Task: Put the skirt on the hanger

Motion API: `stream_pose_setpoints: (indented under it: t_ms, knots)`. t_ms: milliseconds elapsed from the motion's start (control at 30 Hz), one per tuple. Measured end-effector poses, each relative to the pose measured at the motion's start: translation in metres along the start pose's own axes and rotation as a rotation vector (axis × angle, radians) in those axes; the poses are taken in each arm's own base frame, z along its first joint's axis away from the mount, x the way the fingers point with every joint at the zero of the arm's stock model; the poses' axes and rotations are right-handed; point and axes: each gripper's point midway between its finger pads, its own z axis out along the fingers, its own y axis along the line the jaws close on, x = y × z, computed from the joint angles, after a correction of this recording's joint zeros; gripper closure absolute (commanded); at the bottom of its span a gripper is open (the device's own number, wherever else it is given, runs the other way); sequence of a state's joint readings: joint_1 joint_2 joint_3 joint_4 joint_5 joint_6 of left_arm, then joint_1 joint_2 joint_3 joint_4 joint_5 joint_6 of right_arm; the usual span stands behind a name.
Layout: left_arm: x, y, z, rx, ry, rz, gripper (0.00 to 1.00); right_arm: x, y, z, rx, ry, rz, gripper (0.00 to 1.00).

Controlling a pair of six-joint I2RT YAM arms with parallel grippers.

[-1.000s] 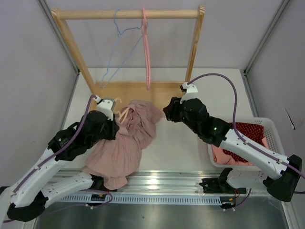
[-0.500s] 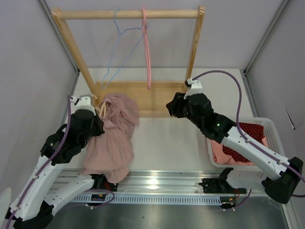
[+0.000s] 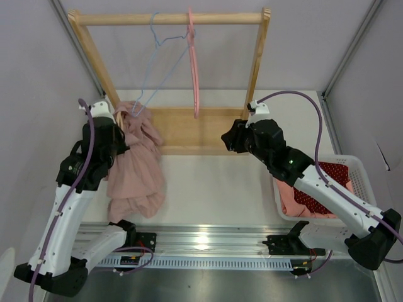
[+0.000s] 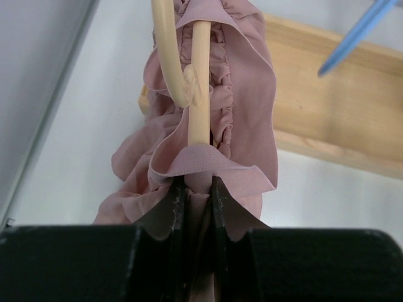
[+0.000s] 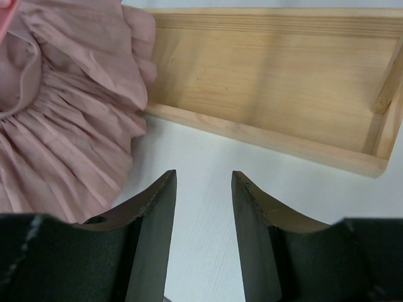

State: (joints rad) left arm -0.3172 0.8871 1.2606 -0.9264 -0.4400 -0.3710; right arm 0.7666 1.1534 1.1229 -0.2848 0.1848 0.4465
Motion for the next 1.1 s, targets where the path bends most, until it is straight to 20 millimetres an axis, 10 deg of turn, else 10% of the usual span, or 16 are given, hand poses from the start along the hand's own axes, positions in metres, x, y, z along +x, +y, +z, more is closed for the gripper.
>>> stream_pose_setpoints:
  t_ms: [333, 767, 1100]
  knots:
    - [-0.073, -0.012, -0.005, 0.102, -0.167, 0.059, 1.0, -0.001, -0.001, 0.0, -0.017, 0.008, -0.008, 0.55]
    - [-0.091, -0.055, -0.017, 0.343, -0.207, 0.176, 1.0, -0.014, -0.001, -0.009, -0.028, -0.031, 0.002, 0.56]
    - [-0.102, -0.039, -0.011, 0.238, -0.233, 0.195, 1.0, -0.016, -0.002, -0.01, -0.026, -0.036, 0.005, 0.57]
